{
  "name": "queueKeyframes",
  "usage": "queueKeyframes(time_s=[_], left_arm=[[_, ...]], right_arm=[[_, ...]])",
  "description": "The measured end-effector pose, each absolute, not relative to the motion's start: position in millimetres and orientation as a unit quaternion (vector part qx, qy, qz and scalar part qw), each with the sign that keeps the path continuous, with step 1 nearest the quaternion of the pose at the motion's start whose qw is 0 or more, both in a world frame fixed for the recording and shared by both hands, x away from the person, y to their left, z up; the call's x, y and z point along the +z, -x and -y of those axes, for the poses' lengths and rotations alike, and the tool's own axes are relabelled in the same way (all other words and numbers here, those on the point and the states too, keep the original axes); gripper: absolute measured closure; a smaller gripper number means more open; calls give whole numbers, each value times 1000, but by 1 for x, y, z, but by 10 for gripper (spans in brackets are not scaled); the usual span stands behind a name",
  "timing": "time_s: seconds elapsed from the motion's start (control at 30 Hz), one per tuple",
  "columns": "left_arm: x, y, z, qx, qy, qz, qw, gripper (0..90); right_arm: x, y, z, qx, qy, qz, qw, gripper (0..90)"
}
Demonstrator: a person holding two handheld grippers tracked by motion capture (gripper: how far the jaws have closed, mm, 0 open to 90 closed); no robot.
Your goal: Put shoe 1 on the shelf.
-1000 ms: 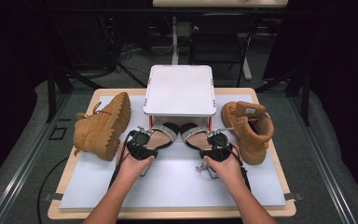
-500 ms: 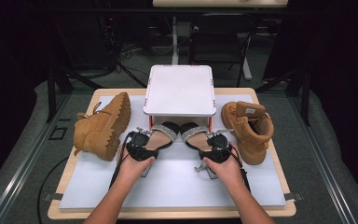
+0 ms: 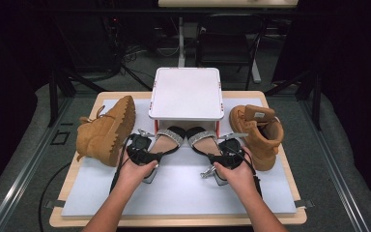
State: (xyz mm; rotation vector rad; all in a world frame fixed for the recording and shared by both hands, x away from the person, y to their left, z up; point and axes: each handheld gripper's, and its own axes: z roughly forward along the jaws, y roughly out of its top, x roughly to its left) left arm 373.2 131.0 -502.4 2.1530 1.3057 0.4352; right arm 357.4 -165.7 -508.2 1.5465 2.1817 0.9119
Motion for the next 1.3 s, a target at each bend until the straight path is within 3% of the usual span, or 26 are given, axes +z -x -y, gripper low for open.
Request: queueKeyframes(time_s=[0.33,0.73,0.9,1.3], left_arm=[[-481,-337,-169,163,-801,-473,328,428],[-489,-293,-209,164,-796,-478,334,454],[-499,-282,-218,182,-787,-479,343,452],[-523,-278,-218,165,-800,-474,329,420]], right_arm=[[-484,-321,184,348,-497,-775,178,426],[-488,-275,214,374,-469,-774,204,466],[-498,-270,224,373,-475,-772,197,471],[-514,-272,224,360,-469,-787,175,461]])
